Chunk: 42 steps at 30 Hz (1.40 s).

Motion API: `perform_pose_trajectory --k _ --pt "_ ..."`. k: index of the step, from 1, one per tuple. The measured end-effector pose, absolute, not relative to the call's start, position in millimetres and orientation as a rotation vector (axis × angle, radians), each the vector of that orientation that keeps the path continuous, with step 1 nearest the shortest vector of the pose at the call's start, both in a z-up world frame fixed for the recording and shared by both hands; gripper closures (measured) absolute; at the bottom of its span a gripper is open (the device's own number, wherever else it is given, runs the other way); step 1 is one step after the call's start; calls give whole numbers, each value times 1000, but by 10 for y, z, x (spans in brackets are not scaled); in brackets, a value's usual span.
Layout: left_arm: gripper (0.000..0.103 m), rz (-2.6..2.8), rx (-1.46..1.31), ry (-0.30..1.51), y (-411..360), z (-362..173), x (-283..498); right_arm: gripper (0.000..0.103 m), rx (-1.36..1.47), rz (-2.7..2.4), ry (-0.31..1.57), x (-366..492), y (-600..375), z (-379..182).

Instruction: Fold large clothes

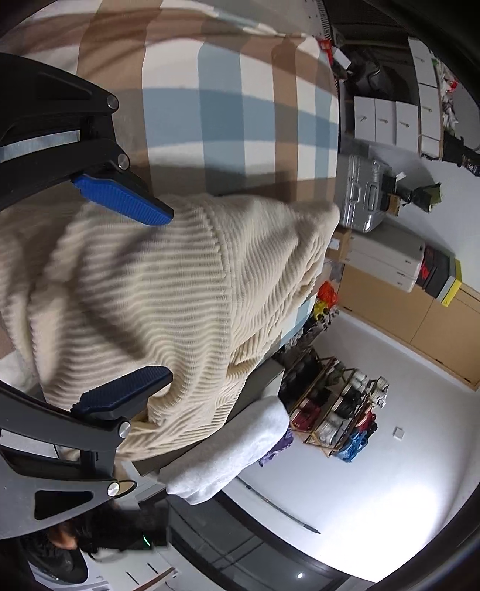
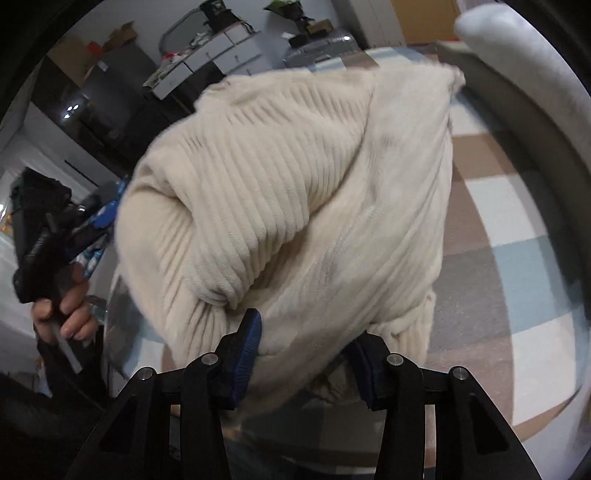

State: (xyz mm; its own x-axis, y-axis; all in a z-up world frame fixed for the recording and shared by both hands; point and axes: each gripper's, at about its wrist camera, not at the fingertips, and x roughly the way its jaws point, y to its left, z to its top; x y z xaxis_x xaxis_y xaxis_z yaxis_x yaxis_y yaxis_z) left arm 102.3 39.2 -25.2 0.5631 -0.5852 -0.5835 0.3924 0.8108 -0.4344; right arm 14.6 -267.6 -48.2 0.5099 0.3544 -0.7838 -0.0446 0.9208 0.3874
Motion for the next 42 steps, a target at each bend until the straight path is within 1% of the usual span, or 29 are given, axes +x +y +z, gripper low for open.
perform_pose_trajectory --k 1,2,4,5,8,10,12,14,16,17,18,20,21,23,25,26,28,29,30,31,32,33,34,35,36,38,39,41,42 --pt "28 -581 -268 779 419 -248 1013 57 364 215 942 114 -2808 -335" --pt "28 -582 -268 776 393 -237 1006 52 396 189 871 77 -2952 -196" --pt "28 -588 -270 768 377 -231 1005 51 452 171 760 92 -3212 32" --pt "28 -592 -272 765 354 -231 1009 51 456 154 756 172 -3263 80" --pt "28 -599 -266 772 293 -239 1011 51 448 167 775 673 -3190 78" --pt "28 -609 -255 772 266 -233 967 46 501 202 842 1068 -3165 -142" --pt "28 -612 -233 765 238 -218 901 45 570 199 920 1427 -3119 -417" --pt "28 -603 -206 758 236 -205 844 46 623 202 967 1532 -3107 -594" --pt "28 -596 -189 750 252 -199 818 62 625 216 984 1616 -3008 -653" --pt "28 -592 -186 748 255 -194 815 89 586 220 982 1618 -2932 -617" --pt "28 -590 -185 748 261 -189 823 93 554 240 962 1569 -2887 -517" --pt "28 -587 -181 746 253 -165 839 94 487 388 744 1246 -2772 -43" --pt "28 -590 -179 742 246 -153 842 95 462 499 592 979 -2741 246" --pt "28 -603 -174 732 220 -120 854 97 438 549 438 638 -2781 559" --pt "28 -618 -167 726 186 -104 880 98 477 531 415 542 -2910 578" --pt "28 -628 -161 724 148 -111 897 98 495 497 441 589 -2979 497" --pt "28 -643 -140 735 59 -153 927 97 570 388 552 785 -3155 196" --pt "28 -647 -132 741 29 -185 924 97 637 334 650 941 -3274 -57" --pt "28 -656 -121 753 -13 -225 935 97 690 268 754 1077 -3372 -312" --pt "28 -656 -111 767 -47 -258 934 96 711 234 809 1147 -3416 -449" --pt "28 -650 -95 785 -80 -298 930 91 724 168 889 1211 -3449 -628" --pt "28 -644 -79 790 -102 -321 916 88 711 118 924 1214 -3454 -694" --pt "28 -640 -56 787 -124 -333 891 88 703 109 913 1172 -3439 -693" --pt "28 -631 -25 778 -145 -331 858 84 674 117 884 1103 -3399 -617" --pt "28 -620 -9 770 -157 -327 835 69 634 122 860 1021 -3352 -514" --pt "28 -621 6 772 -168 -302 812 57 605 148 808 838 -3285 -336" --pt "28 -626 10 768 -170 -283 802 54 600 176 796 769 -3257 -260" --pt "28 -646 17 759 -194 -259 782 53 595 227 795 606 -3191 -169" --pt "28 -645 25 756 -206 -263 779 50 603 240 804 543 -3169 -174"
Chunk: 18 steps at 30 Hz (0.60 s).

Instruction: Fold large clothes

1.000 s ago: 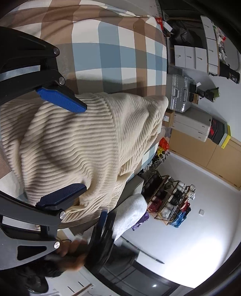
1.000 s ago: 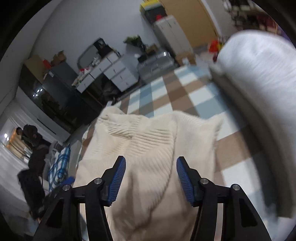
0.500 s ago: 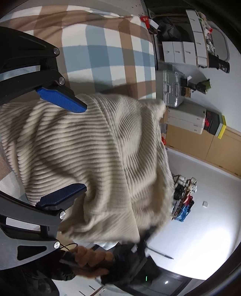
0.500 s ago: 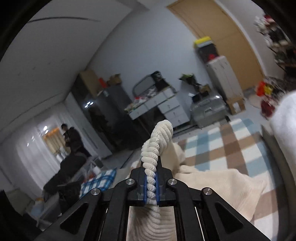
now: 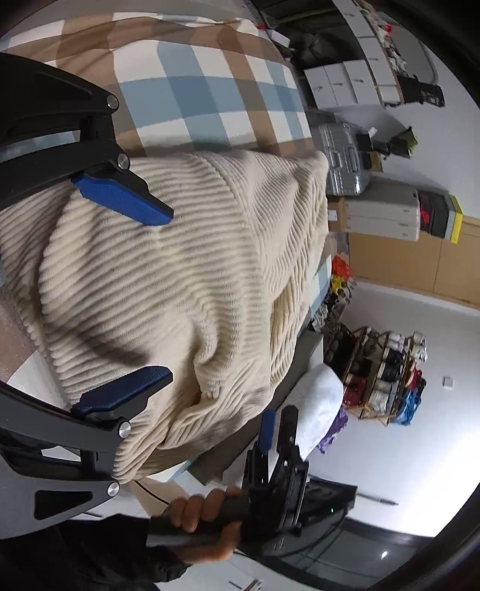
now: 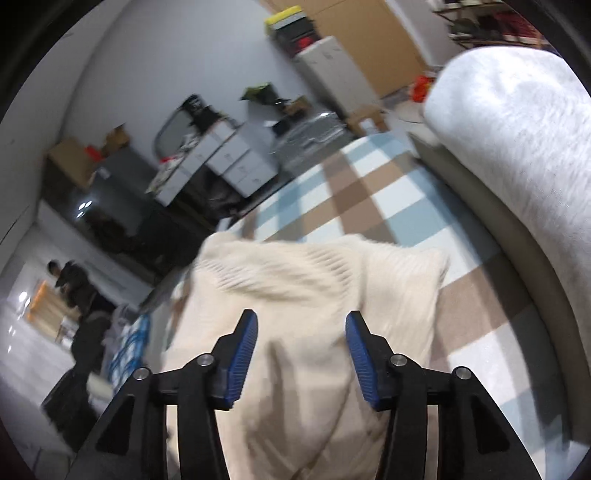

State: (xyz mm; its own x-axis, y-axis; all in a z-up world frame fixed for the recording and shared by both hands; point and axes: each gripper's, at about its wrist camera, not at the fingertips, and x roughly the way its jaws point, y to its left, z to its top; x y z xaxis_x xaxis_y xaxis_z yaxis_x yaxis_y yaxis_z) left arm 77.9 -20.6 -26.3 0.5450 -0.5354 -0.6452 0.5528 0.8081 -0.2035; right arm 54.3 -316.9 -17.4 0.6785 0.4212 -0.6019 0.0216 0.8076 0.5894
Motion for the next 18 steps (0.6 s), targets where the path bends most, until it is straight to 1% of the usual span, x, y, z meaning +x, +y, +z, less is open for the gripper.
perform_pose_trajectory --k 5,9,11,12,14,15,16,17,18 --pt "28 -633 69 760 -293 -328 757 50 548 335 873 421 -2829 -283" --pt "28 -630 94 766 -301 -335 728 49 323 399 845 320 -2358 -199" --pt "28 -631 115 768 -313 -343 703 49 274 447 820 312 -2228 -140" --pt "28 -629 129 767 -321 -348 687 47 254 448 817 328 -2178 -136" --pt "28 -628 148 769 -340 -371 659 47 175 405 834 444 -2057 -233" --pt "28 -627 152 768 -340 -384 647 51 167 406 845 501 -2028 -301" --pt "28 -626 153 767 -341 -395 640 59 168 413 861 561 -2012 -409" --pt "28 -626 156 766 -338 -410 629 84 162 406 872 598 -1999 -474" --pt "28 -630 158 767 -336 -412 621 94 158 408 883 619 -1990 -526"
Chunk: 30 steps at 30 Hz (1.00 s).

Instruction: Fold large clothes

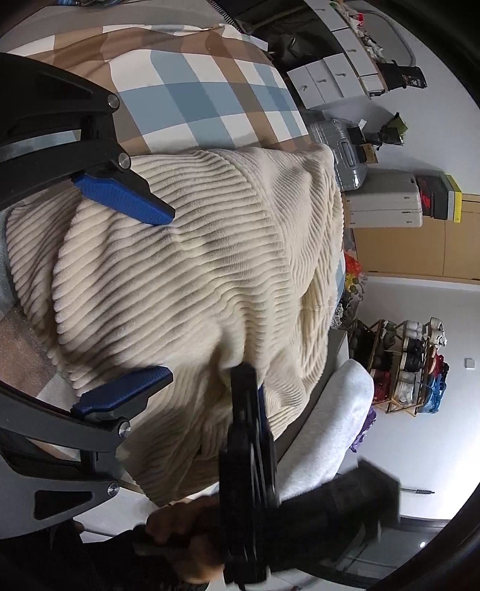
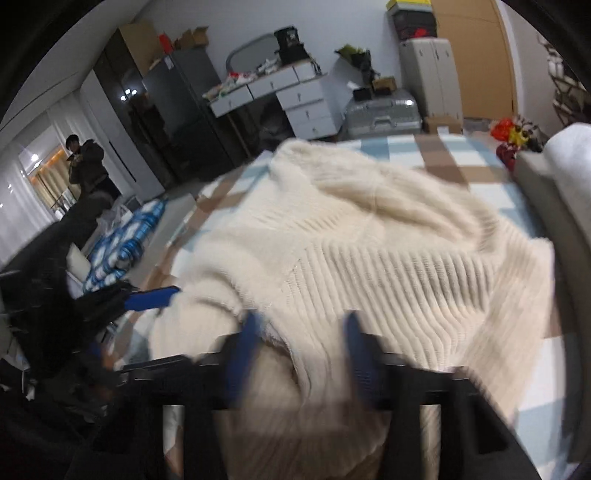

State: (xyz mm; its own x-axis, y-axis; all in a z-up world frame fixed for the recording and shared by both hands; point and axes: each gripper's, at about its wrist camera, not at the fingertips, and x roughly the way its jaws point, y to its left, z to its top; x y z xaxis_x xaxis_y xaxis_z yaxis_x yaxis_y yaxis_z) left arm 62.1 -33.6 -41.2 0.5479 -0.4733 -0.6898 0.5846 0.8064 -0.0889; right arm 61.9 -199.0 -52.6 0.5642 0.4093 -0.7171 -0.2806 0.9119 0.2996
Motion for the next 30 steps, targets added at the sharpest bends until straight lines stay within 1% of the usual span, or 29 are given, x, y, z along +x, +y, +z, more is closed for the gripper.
perform_pose_trajectory --k 2,4,5,6,8,9,11,12,14,16,17,18,19,21,25,27,28,30 --pt "28 -636 151 768 -312 -385 605 98 188 448 827 494 -2009 -439" --pt "28 -668 102 795 -233 -330 619 99 244 584 665 175 -2122 -174" --pt "28 -704 57 812 -176 -296 633 101 274 659 562 -25 -2227 -49" --pt "28 -744 1 823 -105 -257 648 103 304 690 514 -187 -2343 16" --pt "28 -801 -101 816 44 -153 683 103 365 659 515 -307 -2549 -50" --pt "28 -812 -122 801 88 -106 690 103 396 588 545 -327 -2682 -163" --pt "28 -797 -129 750 135 -12 703 103 408 444 644 -296 -2827 -377" --pt "28 -775 -120 734 132 12 717 100 415 387 700 -275 -2877 -471" --pt "28 -741 -90 722 76 38 775 99 465 360 716 -269 -2918 -492" --pt "28 -713 -60 701 -19 62 839 83 477 403 700 -258 -2870 -417" --pt "28 -712 -42 687 -66 55 865 59 467 430 676 -256 -2814 -361" --pt "28 -709 -9 670 -154 61 910 41 458 449 663 -260 -2768 -329" --pt "28 -706 18 660 -236 61 952 39 445 493 651 -236 -2684 -296" --pt "28 -729 55 660 -374 38 1048 39 417 521 677 -187 -2546 -319" --pt "28 -846 171 734 -789 -98 1056 39 317 359 793 -58 -2400 -572" --pt "28 -859 232 753 -937 -201 983 40 326 296 832 -54 -2432 -676" --pt "28 -867 248 752 -962 -231 950 41 359 282 839 -63 -2489 -731" --pt "28 -891 267 764 -992 -281 891 48 470 283 817 -90 -2639 -807"
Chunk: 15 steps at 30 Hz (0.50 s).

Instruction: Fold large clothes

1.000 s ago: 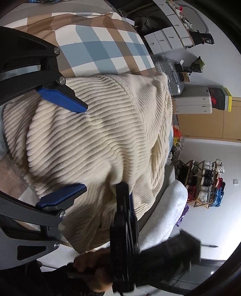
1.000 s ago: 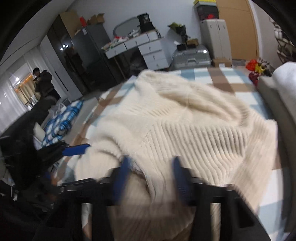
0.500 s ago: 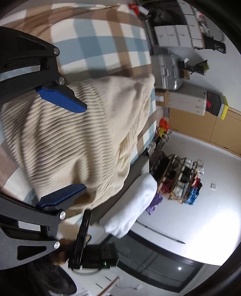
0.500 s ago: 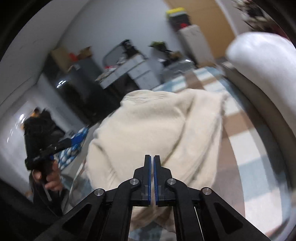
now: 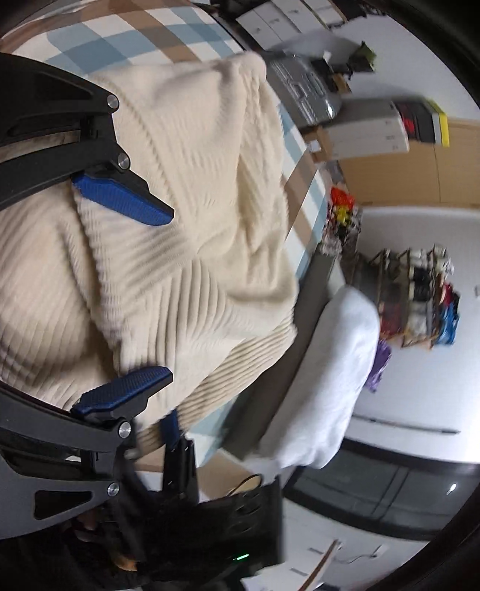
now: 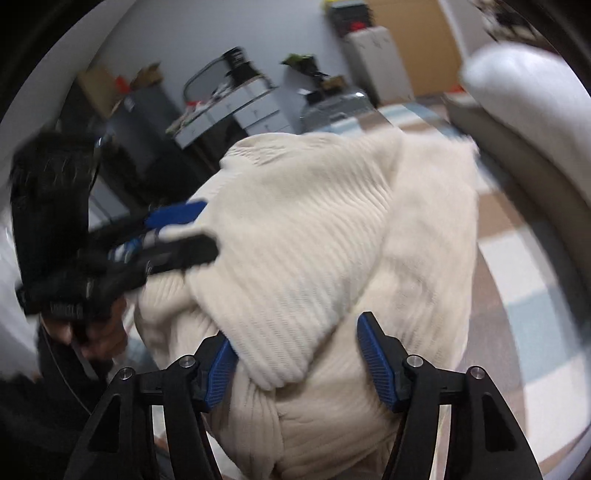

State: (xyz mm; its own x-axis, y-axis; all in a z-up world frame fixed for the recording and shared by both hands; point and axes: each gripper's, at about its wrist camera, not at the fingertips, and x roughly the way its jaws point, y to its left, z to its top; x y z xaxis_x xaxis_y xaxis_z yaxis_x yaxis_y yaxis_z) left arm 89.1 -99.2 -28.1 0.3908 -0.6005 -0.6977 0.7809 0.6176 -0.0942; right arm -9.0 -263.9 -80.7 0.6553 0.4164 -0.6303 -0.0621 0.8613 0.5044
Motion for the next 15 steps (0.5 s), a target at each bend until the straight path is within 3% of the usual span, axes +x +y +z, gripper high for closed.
perform_pose_trajectory --k 1,2,3,5,11,15 --pt "28 -899 268 772 -1000 -291 875 52 489 280 813 -56 -2683 -829" --pt "28 -912 267 779 -993 -288 869 63 503 271 811 -41 -2709 -845" --pt "28 -928 257 783 -976 -267 872 82 522 254 806 -23 -2743 -852" --pt "28 -974 215 796 -948 -184 891 88 572 256 771 -3 -2785 -831" --pt "28 -1035 180 860 -1412 145 1236 81 480 236 766 -129 -2579 -744" --pt "28 -947 285 1018 -1938 -62 1485 66 508 243 759 -302 -2567 -750"
